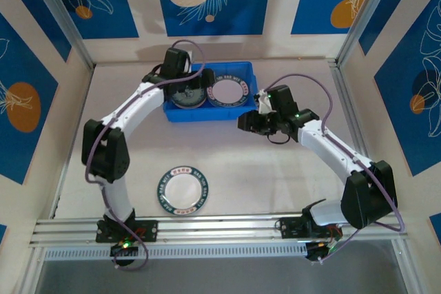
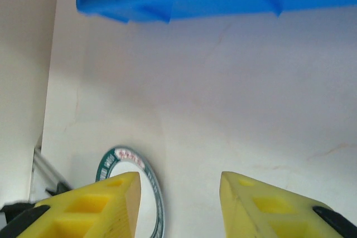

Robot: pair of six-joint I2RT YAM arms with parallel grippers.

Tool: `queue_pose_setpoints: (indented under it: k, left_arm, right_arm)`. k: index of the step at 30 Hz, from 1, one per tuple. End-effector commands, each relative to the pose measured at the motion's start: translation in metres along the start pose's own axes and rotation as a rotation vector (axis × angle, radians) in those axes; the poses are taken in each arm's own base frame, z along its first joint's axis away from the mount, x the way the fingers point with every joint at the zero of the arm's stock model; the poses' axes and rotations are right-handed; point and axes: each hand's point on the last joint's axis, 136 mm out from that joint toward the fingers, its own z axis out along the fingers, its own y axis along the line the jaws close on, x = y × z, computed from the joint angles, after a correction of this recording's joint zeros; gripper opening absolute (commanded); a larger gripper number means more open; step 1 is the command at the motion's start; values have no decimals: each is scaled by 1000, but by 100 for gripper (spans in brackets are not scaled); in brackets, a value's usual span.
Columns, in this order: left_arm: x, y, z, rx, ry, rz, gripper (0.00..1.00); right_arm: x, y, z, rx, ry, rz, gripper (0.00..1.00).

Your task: Place the plates into the plastic bin on the countertop

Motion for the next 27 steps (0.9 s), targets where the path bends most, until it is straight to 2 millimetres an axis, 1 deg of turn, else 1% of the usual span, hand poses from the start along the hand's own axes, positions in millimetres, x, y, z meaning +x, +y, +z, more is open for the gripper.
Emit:
queue_pose_setpoints:
  k: [1,4,5,7,10,13,15,17,23,27]
  left_arm:
    - [29,-24,-19,130,32,6,100]
    - [59,-23,-41,117,71,29,100]
    - [65,-22,-48,105,76,37,100]
    - [81,-15,-61,86,93,39,100]
    - [101,-4,-74,68,108,31,100]
    - [122,8,-83,53,107,17,100]
    - [132,14,-89,50,97,2,100]
    - [141,19,-95,46,97,-18,100]
    - [178,35,-108,27,154,-67,100]
    - [196,45,-117,13,166,-107,100]
  right_arm:
    - [33,19,11,-74,116,-47,43]
    - [54,30,25,-104,191,-74,43]
    - [59,32,29,-112,214,-73,43]
    - [71,36,40,-132,271,-66,43]
    - [85,39,54,-143,340,-66,44]
    - [98,43,66,-164,395,-70,46]
    - [105,44,72,-174,429,-68,46]
    - [112,47,76,-190,464,-67,45]
    - [130,47,92,-189,569,-45,42]
    - [141,50,101,-201,631,-40,42]
